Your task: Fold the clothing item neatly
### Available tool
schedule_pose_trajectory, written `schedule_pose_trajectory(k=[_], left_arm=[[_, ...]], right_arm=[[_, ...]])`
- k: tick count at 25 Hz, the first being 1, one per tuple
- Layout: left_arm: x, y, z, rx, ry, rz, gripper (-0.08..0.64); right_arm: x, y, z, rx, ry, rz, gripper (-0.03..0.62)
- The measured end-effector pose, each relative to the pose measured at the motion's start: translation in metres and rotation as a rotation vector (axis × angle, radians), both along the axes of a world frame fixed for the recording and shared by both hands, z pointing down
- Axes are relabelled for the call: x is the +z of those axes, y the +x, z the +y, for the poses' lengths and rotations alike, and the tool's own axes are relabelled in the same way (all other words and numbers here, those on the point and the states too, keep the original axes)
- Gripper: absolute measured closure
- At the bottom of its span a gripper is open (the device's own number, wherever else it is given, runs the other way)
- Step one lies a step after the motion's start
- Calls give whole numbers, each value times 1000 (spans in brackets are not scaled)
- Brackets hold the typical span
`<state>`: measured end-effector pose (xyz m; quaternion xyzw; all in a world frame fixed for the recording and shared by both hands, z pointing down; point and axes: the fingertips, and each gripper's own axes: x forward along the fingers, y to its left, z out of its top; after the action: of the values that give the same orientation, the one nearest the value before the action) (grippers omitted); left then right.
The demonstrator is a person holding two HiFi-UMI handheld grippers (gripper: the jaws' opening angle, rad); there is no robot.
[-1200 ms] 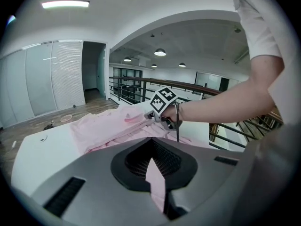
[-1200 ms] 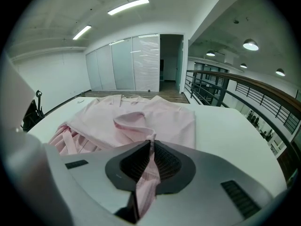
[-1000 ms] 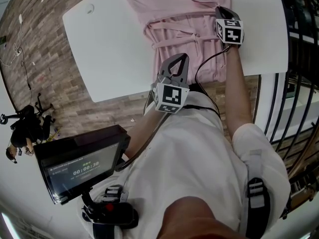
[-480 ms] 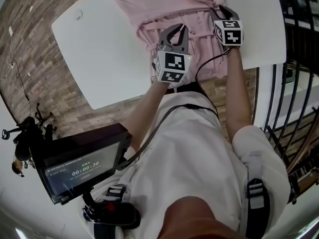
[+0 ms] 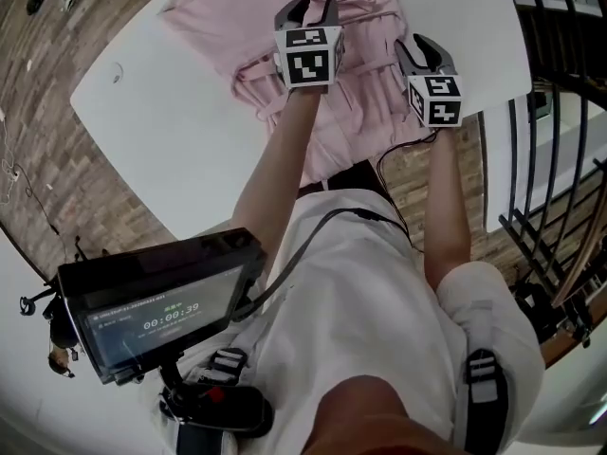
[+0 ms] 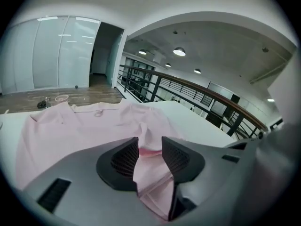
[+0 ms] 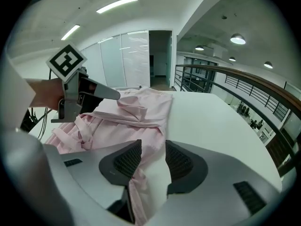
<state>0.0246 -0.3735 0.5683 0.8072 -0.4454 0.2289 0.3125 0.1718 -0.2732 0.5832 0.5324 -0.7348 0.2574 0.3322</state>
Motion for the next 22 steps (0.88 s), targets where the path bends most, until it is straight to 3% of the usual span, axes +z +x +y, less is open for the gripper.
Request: schedule_pose_trajectory(k=[6, 7, 8, 12, 17, 18, 22], left_arm=[[20, 10, -13, -45, -84, 35, 430], [19, 13, -15, -48, -84, 47, 497], [14, 16, -18, -50, -76, 63, 540], [-16, 34, -38, -19, -23, 124, 540], [-19, 73, -68, 63, 22, 152, 538], [-20, 80, -73, 90, 36, 150, 530], [-22, 94, -76, 196, 56, 111, 366]], right_arm=[[5, 38, 5, 53, 1, 18, 448], [5, 42, 4, 59, 4, 20, 448], [4, 45, 3, 64, 8, 22, 448], [-3, 46, 1, 76, 14, 25, 448], [6, 50, 8, 74, -6, 24, 448], [8, 51, 8, 70, -11, 23, 448], [5, 44, 2, 54, -5, 3, 448]])
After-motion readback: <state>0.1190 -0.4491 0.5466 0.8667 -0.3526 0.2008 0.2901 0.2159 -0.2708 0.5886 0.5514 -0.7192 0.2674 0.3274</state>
